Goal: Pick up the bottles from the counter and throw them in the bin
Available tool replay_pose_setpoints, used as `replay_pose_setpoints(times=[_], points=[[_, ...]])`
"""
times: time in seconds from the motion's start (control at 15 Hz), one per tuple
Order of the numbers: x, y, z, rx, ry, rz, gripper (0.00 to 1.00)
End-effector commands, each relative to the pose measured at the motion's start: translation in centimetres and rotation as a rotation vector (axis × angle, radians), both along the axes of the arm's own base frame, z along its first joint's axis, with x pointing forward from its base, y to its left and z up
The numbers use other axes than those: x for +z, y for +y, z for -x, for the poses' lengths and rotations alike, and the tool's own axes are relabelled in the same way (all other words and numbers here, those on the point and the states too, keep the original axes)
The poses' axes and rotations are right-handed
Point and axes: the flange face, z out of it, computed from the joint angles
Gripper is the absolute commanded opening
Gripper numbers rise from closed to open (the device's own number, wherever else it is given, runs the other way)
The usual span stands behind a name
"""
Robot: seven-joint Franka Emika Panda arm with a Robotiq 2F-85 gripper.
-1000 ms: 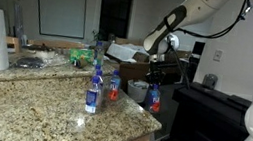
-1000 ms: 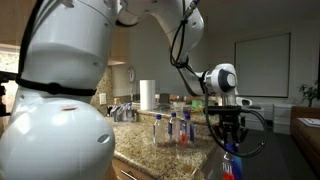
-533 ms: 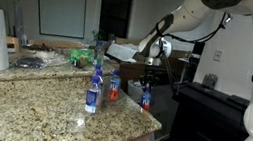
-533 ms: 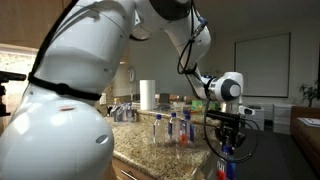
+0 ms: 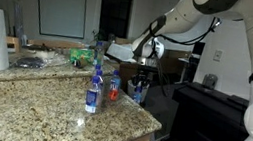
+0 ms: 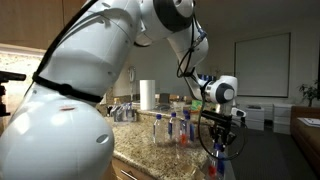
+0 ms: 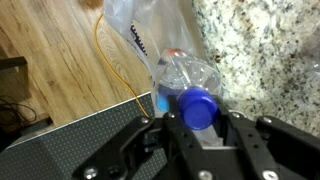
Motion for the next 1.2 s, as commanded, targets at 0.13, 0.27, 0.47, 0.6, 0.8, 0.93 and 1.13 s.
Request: replay_pose_setpoints(times=[0.13,0.27,0.47,0.6,0.8,0.93,1.13], points=[[-3.4,0.3,0.8,-0.038,0.061,-0.018,0.1],[-4.2,0.0,1.2,-0.052,0.079,-0.02,0.1],[-3.3,-0.8,1.2,-0.083,0.072,-0.009,0.61],[-1.4,-1.2,0.7,-0.088,0.039,0.007,0.72],[2.2,-0.7,0.3,-0.078,-0.011,0.003,0.91],[5.9,1.0,0.0,-0.039,-0.066,0.003,0.99],[12.1,6.2,-0.4,0.072,-0.186,-0.018,1.0]])
